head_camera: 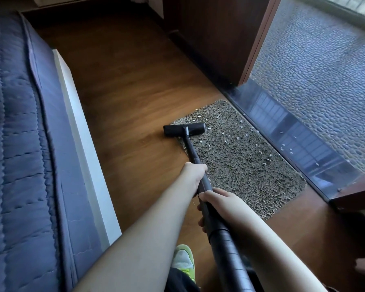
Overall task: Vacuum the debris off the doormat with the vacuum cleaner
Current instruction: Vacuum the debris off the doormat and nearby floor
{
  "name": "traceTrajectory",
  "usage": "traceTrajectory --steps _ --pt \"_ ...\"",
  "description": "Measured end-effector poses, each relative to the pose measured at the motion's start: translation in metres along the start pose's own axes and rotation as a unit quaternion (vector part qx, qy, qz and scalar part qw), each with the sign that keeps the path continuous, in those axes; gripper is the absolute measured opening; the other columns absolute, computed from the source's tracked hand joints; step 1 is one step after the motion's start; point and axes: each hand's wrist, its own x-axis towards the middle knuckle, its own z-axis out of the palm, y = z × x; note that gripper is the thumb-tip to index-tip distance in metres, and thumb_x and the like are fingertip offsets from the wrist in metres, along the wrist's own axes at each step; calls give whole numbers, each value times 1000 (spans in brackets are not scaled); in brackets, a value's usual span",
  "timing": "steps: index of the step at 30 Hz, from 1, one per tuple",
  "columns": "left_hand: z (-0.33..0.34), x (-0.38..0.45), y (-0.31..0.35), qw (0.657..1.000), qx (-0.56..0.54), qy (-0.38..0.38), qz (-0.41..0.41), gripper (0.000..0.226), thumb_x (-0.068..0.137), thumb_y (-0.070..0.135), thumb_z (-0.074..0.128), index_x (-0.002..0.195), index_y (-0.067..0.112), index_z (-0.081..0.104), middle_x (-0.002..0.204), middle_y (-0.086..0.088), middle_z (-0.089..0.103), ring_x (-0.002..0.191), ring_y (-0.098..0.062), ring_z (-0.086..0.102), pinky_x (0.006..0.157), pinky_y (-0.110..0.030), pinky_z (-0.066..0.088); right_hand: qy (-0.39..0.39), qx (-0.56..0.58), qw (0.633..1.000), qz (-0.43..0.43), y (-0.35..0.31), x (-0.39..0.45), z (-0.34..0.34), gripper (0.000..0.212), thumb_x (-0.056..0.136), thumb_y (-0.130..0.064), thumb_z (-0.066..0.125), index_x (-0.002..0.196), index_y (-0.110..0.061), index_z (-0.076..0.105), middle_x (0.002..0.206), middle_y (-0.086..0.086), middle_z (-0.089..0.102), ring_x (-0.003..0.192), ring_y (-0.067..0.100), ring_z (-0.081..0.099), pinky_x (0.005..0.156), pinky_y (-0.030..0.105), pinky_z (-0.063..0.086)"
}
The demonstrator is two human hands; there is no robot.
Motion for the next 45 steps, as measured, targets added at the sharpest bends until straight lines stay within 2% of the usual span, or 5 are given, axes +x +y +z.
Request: traceTrajectory --steps 20,24,35,42,45 --pt "-23 3 15 1000 -18 10 6 12 87 2 55 98 3 50 66 -16 58 54 -25 56 62 -36 53 -8 39 999 -10 -7 4 24 9 94 -10 52 98 -6 59 85 15 54 38 17 56 38 20 42" --pt "-24 -13 2 999 33 10 -14 47 68 18 62 110 -2 57 95 -22 70 75 -33 68 82 -49 58 -16 26 1000 -3 2 -13 23 13 94 -9 50 99 -2 59 86 17 54 41 20 56 40 24 45" --pt "-20 -60 -17 990 133 32 -42 44 93 26 58 127 1 49 119 -21 63 105 -38 65 93 -45 55 0 -90 996 0 26 -36 18 13 92 -7 46 95 3 54 80 19 55 36 22 56 37 21 44" --pt "-20 -45 -14 989 147 32 -8 39 99 19 50 133 1 51 122 -15 61 101 -29 60 97 -36 52 -7 -93 996 14 25 -17 18 13 91 -10 45 96 -1 52 85 19 52 38 23 60 41 24 47" --pt "-22 -40 -12 990 135 34 -13 37 94 18 56 127 3 50 118 -20 63 103 -37 65 93 -44 55 -10 -76 997 16 24 -12 19 12 90 -10 45 95 -2 52 84 18 52 40 24 61 43 27 49"
